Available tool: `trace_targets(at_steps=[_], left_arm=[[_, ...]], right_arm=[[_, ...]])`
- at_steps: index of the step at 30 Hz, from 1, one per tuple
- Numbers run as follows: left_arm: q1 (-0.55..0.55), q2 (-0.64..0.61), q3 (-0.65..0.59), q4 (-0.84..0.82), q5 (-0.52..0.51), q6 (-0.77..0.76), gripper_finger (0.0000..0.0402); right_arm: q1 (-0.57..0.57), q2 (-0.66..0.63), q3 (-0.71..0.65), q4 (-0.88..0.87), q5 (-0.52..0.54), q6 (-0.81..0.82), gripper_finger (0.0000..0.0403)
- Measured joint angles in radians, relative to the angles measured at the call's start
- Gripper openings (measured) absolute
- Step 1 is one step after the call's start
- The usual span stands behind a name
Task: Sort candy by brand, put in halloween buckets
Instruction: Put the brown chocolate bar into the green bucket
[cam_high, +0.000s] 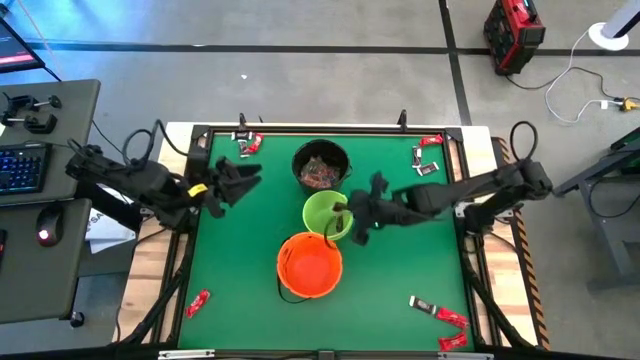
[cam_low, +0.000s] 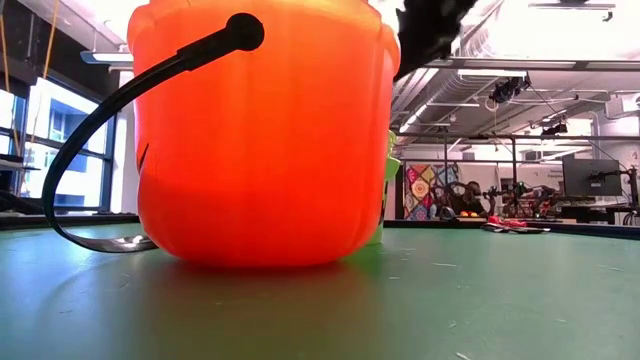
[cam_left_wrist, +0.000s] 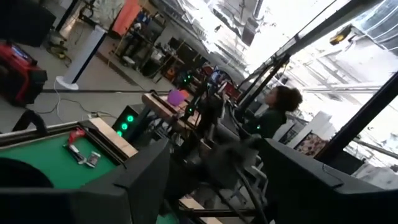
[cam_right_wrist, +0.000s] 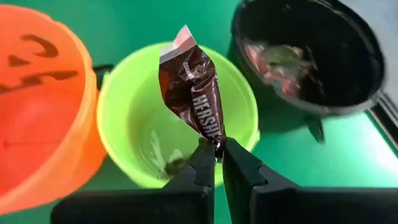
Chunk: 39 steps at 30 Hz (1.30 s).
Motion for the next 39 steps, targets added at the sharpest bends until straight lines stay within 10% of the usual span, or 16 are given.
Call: trace_targets(at_steps=[8,24,32,39], left_arm=[[0.0,0.004,0.0,0.003,0.0,-0.003,0.0246],[0.0,0.003,0.0,-0.016,0.001,0.005,0.0246],[0.001,0.015,0.0,-0.112,0.001,-0.005,0.0246],[0.011,0.046,0.0,-0.131,-0.008,-0.002,0.0246]], right_arm=[[-0.091,0.059,0.0,0.135,-0.2,-0.118,0.0023],[-0.076,0.111,0.141,-0.077,-0.327,-0.03,0.0244],[0.172,0.055,0.084,-0.362,-0.411,0.204,0.0247],[0.517,0.05,-0.13,-0.149,-0.634,0.635,0.0248]])
